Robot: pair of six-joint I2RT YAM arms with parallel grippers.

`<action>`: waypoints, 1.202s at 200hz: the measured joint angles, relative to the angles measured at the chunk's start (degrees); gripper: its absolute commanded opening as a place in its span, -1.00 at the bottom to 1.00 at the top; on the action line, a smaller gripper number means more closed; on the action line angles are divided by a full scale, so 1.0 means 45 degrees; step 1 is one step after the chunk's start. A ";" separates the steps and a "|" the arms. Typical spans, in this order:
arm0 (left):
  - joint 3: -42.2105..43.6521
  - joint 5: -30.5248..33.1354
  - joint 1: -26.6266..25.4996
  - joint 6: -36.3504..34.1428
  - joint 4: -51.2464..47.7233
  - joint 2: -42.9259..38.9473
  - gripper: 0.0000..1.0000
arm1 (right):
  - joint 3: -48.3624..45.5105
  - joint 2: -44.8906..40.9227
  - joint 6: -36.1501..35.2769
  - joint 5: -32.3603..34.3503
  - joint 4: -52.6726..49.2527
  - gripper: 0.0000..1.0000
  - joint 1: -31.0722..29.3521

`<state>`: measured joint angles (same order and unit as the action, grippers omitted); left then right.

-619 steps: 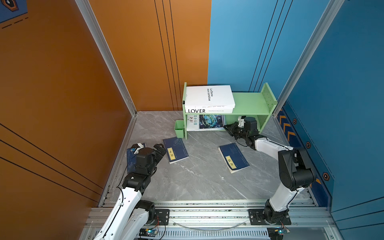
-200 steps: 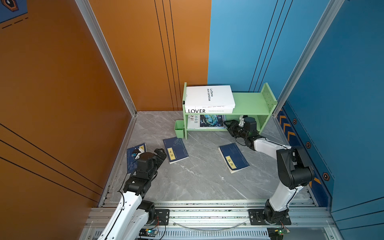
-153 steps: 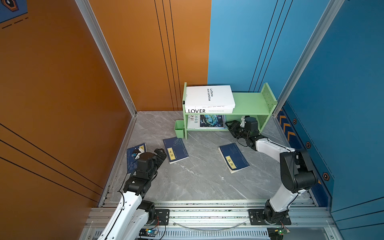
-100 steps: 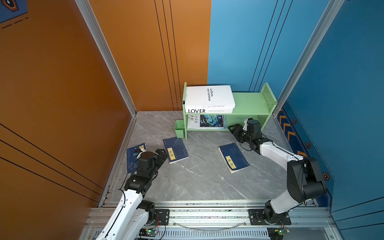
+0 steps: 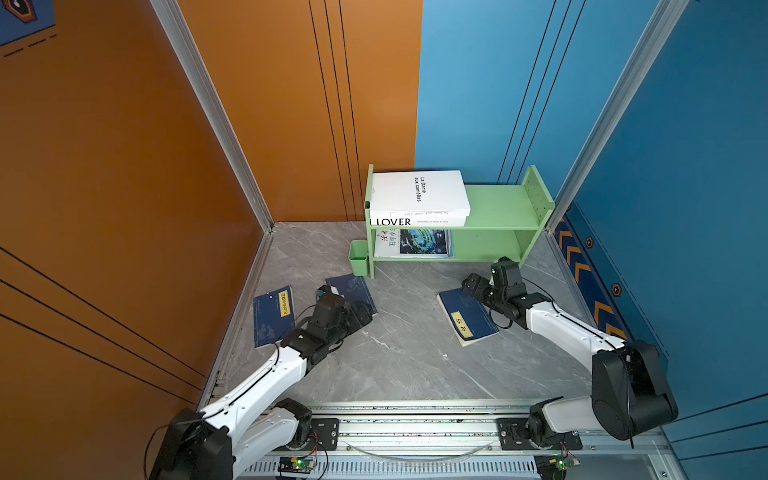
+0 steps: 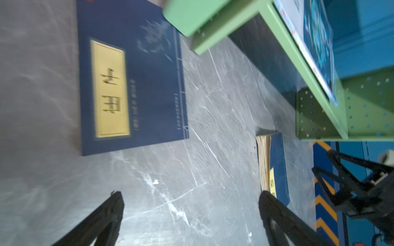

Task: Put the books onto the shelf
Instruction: 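Release the magazine and move both grippers to the blue paperback nearest the shelf, then grasp the blue paperback's edges with both grippers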

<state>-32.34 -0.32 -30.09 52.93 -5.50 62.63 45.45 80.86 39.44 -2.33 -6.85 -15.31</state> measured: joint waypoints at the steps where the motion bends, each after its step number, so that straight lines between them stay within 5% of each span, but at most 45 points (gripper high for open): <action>1: -0.0053 0.0019 -0.0126 -0.0005 0.0049 0.0112 0.99 | -0.0015 0.0000 -0.0010 0.0000 0.0000 1.00 0.0015; 46: -0.2788 0.0282 -0.2890 0.0053 0.1297 0.4959 0.93 | -0.0865 0.0389 -0.0194 -0.0112 -0.0058 1.00 0.0981; 107: -0.7737 0.0005 -0.4566 0.0719 0.1996 1.0409 0.86 | -0.1132 0.0879 -0.0724 -0.0908 -0.0102 0.99 0.1491; 177: -0.9957 0.0350 -0.5153 0.1549 0.0942 1.2318 0.70 | -0.1146 0.1205 -0.1146 -0.1928 -0.0010 0.91 0.1520; 240: -1.0248 0.0238 -0.4867 0.2137 0.1671 1.2794 0.62 | -0.1860 0.1613 0.0126 -0.4920 0.2749 0.71 0.2021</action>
<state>-78.46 0.75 -51.99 62.54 2.02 120.20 37.08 88.12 40.01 -24.47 5.52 -6.22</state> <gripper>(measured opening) 0.809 0.872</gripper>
